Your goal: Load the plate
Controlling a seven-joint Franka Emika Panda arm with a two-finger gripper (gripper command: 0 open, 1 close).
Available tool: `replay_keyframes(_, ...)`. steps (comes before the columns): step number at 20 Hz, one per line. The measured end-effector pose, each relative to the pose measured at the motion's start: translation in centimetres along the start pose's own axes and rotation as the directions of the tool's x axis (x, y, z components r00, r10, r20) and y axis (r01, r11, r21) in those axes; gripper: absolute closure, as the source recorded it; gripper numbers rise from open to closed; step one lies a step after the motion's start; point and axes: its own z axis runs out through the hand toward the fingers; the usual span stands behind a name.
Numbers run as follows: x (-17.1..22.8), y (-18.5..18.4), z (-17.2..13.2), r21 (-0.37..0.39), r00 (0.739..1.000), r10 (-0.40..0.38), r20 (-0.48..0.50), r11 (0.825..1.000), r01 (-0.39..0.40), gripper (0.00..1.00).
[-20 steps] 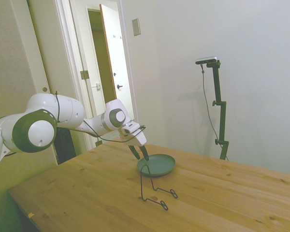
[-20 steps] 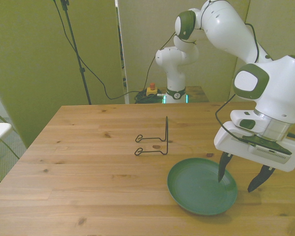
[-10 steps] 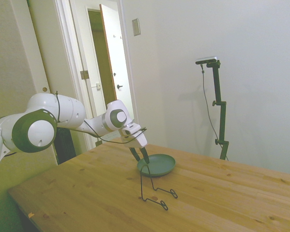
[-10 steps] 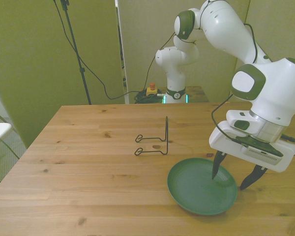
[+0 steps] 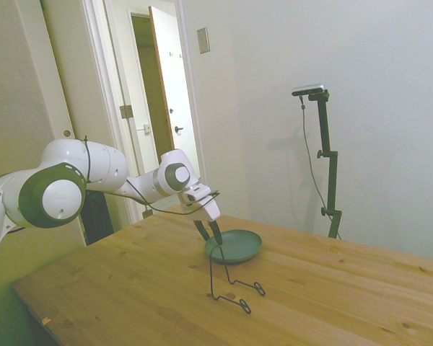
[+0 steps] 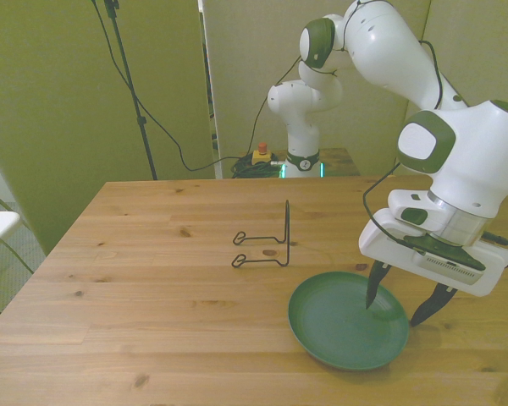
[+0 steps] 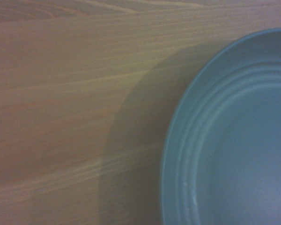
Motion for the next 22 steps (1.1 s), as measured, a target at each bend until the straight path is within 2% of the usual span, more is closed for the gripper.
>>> replay_keyframes(22,0.94,-0.03,-0.14,0.029,0.999,0.001,0.050,1.000,-0.002,1.00)
